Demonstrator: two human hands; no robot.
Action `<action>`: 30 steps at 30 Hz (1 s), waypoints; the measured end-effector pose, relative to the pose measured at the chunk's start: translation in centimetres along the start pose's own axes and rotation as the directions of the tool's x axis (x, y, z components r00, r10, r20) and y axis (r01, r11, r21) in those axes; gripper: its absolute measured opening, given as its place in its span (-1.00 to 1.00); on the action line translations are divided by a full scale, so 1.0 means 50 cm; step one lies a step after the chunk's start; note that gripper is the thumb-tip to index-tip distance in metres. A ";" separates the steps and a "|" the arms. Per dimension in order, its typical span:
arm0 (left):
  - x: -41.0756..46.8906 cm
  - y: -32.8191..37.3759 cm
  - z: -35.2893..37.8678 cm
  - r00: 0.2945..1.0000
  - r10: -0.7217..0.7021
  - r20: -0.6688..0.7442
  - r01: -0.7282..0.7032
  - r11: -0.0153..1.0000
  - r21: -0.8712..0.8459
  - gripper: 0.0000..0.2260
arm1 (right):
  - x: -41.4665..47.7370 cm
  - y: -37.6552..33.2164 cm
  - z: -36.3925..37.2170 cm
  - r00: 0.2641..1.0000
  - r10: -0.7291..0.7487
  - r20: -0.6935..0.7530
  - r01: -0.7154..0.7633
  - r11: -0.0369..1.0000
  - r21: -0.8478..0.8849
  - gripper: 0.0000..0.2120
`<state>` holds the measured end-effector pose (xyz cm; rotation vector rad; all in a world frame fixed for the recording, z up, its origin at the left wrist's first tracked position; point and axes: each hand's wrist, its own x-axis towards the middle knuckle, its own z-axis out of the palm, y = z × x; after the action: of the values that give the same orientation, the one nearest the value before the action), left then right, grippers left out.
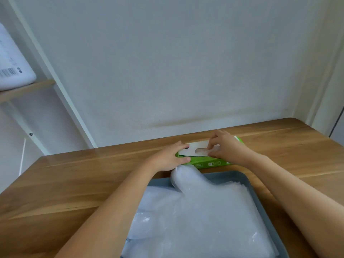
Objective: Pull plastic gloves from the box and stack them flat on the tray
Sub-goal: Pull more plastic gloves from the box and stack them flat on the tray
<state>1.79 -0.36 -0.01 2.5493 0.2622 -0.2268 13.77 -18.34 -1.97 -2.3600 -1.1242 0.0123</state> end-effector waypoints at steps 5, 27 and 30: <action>0.008 -0.007 -0.001 1.000 0.009 0.022 -0.009 1.000 0.001 -0.48 | -0.004 0.022 -0.028 0.996 0.093 0.004 -0.091 0.962 0.259 -0.81; -0.140 0.082 -0.051 0.947 0.300 -0.115 -0.241 0.427 -0.871 0.03 | -0.150 -0.193 -0.186 0.999 0.022 -0.031 0.017 0.485 0.875 -0.73; -0.185 0.082 -0.016 0.954 0.297 -0.031 -0.150 0.387 -0.910 0.02 | -0.168 -0.199 -0.145 0.997 0.074 -0.023 -0.026 0.604 0.797 -0.75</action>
<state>-6.09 -4.59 4.76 1.4055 -0.0453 -0.0983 2.71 -22.51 7.10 -1.5472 -0.7740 0.3948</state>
